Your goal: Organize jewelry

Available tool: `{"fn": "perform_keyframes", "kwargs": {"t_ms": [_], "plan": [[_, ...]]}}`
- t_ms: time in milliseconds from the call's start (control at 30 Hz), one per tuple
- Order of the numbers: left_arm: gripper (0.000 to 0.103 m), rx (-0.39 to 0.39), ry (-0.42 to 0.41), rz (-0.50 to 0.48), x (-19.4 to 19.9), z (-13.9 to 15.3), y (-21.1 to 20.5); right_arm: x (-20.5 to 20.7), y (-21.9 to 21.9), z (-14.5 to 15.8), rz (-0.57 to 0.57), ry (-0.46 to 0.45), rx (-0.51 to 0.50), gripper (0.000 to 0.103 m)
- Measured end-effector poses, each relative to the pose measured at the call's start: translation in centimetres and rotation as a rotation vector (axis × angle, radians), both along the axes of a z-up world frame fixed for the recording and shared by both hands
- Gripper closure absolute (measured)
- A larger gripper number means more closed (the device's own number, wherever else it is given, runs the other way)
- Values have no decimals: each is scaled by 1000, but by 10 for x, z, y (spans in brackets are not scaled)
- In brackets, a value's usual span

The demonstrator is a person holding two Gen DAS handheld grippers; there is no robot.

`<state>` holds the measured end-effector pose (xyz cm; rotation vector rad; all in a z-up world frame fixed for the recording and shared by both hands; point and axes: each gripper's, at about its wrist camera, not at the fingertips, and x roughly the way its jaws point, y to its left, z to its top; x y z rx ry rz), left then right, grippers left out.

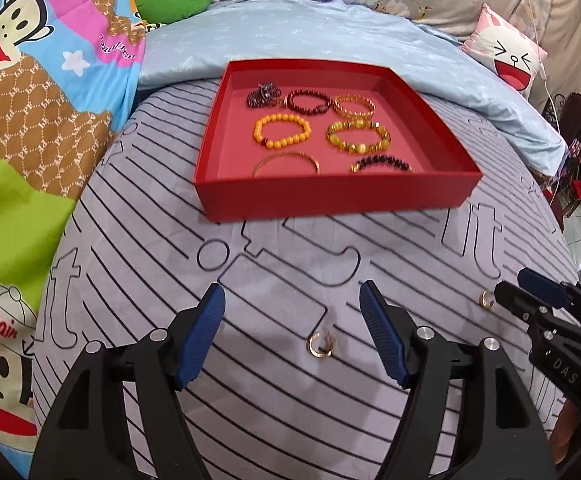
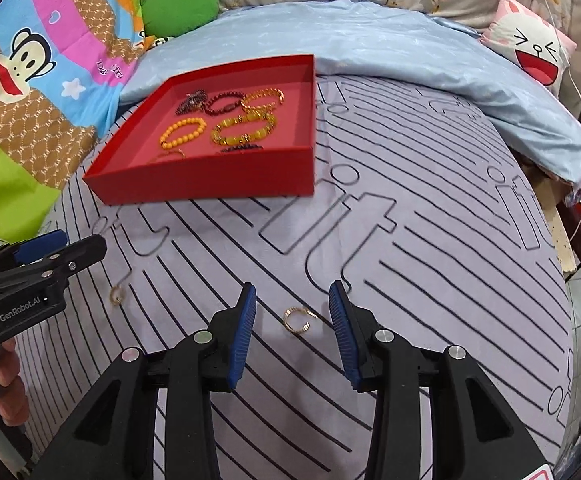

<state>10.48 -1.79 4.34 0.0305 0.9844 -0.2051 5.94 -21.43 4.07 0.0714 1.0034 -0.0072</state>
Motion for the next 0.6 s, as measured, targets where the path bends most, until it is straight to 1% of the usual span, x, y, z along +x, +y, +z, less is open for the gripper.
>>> {"fn": "perform_keyframes", "kwargs": {"t_ms": [200, 400, 600], "plan": [[37, 3, 28, -15, -12, -15, -4, -5, -4, -13, -18, 26, 7, 65], [37, 11, 40, -18, -16, -22, -6, -5, -3, -24, -24, 39, 9, 65], [37, 10, 56, -2, -15, -28, -2, -2, 1, -26, -18, 31, -8, 65]]}}
